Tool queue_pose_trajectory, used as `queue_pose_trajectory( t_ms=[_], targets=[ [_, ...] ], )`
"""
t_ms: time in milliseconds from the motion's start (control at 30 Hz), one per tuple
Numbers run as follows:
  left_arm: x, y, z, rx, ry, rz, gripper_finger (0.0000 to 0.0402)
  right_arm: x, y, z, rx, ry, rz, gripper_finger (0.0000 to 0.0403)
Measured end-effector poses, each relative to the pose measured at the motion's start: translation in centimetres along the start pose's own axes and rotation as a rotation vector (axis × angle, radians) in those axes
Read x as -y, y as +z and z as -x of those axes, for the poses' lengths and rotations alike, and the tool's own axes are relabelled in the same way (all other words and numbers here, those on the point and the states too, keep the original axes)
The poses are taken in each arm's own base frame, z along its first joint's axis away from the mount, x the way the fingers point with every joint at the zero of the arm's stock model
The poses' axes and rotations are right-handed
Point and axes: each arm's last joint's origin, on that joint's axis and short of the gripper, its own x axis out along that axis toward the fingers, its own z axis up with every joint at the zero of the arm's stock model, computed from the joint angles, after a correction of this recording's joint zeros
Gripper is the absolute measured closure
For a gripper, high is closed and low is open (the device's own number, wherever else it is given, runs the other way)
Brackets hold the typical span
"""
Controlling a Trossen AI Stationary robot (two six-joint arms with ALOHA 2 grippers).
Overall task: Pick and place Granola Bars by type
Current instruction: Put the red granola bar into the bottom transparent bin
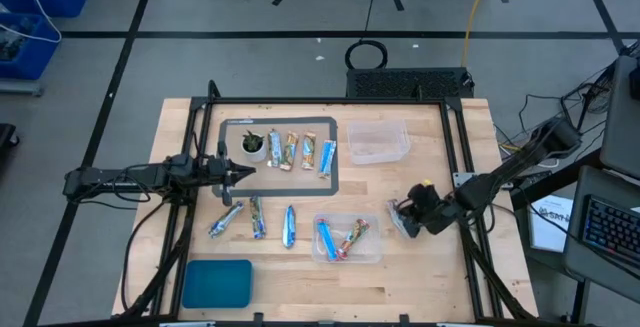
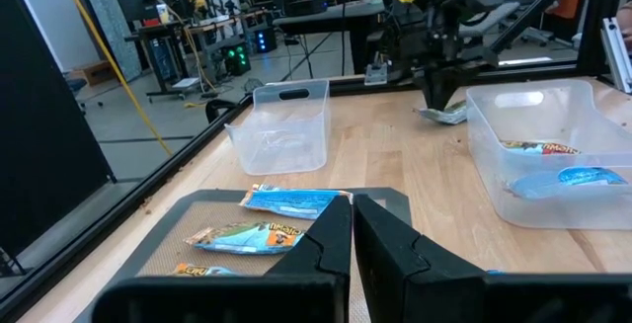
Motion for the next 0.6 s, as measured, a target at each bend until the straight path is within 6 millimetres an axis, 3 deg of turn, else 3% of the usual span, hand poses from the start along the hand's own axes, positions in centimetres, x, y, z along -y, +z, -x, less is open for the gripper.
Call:
queue_pose_trajectory(
  t_ms=[433,600],
  targets=[
    [0.0,0.0,0.0,0.0,0.0,0.0,0.0378,0.4,2.6,1.1,0.207,0.013,0.179,0.0403],
    [0.0,0.0,0.0,0.0,0.0,0.0,0.0378,-0.3,3.9,1.6,0.363,0.124,0.299,0.0403]
  ],
)
